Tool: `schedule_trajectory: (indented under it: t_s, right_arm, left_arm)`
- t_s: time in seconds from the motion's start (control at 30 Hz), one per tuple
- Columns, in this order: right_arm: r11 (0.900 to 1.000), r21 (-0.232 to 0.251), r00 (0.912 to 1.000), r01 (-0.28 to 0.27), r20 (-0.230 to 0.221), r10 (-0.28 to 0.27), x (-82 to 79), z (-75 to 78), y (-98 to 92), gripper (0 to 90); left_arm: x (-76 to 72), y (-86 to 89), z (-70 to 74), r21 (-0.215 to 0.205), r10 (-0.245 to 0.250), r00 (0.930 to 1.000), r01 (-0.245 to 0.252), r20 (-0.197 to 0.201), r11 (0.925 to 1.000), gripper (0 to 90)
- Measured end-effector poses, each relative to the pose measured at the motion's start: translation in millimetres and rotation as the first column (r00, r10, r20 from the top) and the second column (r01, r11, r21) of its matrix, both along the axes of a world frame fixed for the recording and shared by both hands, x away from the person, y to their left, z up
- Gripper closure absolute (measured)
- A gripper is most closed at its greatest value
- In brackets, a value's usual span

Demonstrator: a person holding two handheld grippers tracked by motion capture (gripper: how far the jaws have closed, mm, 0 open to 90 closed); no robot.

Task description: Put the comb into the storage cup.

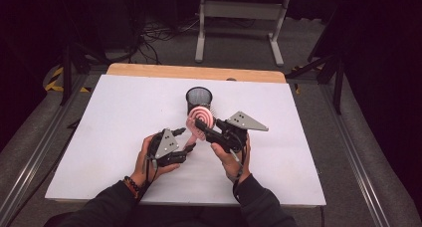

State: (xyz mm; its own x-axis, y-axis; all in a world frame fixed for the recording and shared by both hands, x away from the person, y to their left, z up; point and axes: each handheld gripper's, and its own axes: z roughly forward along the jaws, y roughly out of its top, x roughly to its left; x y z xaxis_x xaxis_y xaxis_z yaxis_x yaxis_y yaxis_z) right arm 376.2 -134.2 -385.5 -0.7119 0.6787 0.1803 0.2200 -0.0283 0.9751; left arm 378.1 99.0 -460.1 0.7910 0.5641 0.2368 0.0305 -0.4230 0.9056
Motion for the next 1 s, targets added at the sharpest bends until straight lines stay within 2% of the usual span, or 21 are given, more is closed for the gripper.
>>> schedule_trajectory:
  t_s: [0.07,0.1,0.2,0.47,0.53,0.57,0.6,0.67,0.8,0.93,1.0]
  right_arm:
    - [1.0,-0.005,1.0,0.004,0.001,-0.004,0.7,1.0,-2.0,62.4]
    - [1.0,-0.009,0.9999,0.009,0.007,-0.009,1.6,2.0,-4.1,62.4]
    - [0.999,-0.041,0.9993,0.027,0.025,-0.026,2.9,8.2,-11.0,62.7]
    - [0.995,-0.094,0.9979,0.042,0.052,-0.037,1.5,18.6,-20.1,62.7]
    - [0.993,-0.11,0.9971,0.046,0.065,-0.039,1.4,21.8,-22.1,62.8]
    - [0.992,-0.114,0.997,0.046,0.067,-0.038,1.4,22.4,-22.2,62.8]
    - [0.991,-0.122,0.9967,0.045,0.072,-0.037,1.4,23.6,-22.6,62.8]
    - [0.991,-0.129,0.9968,0.042,0.073,-0.033,2.3,25.1,-23.0,62.8]
    - [0.99,-0.134,0.9968,0.043,0.073,-0.033,5.1,27.0,-24.2,62.8]
    - [0.991,-0.13,0.9968,0.045,0.072,-0.035,7.2,29.1,-25.9,62.8]
    - [0.99,-0.13,0.9966,0.05,0.072,-0.041,7.9,29.7,-26.4,62.8]
  left_arm:
    - [0.5,3.7,0.5,-0.005,-0.004,1.0,0.004,-0.007,1.0,29.9]
    - [1.6,7.9,1.2,-0.015,-0.017,0.9996,0.017,-0.022,0.9997,29.9]
    - [2.1,20.4,4.9,-0.036,-0.049,0.9982,0.047,-0.036,0.9982,21.4]
    - [0.6,48.2,7.5,-0.045,-0.069,0.9971,0.068,-0.031,0.9966,14.2]
    - [0.3,59.0,7.9,-0.058,-0.074,0.9963,0.071,-0.044,0.9957,11.7]
    - [0.3,59.0,7.9,-0.058,-0.074,0.9963,0.071,-0.044,0.9957,11.6]
    - [-0.2,68.7,8.2,-0.05,-0.056,0.9974,0.054,-0.046,0.9973,9.9]
    - [0.0,78.5,8.1,-0.073,-0.034,0.998,0.03,-0.053,0.9969,10.6]
    - [0.1,90.7,7.9,-0.097,-0.019,0.9984,0.014,-0.053,0.9952,9.6]
    - [-2.7,100.3,5.8,-0.075,-0.019,0.9995,0.017,-0.027,0.997,9.6]
    - [-2.9,103.0,4.8,-0.076,-0.022,0.9994,0.019,-0.028,0.9969,9.8]
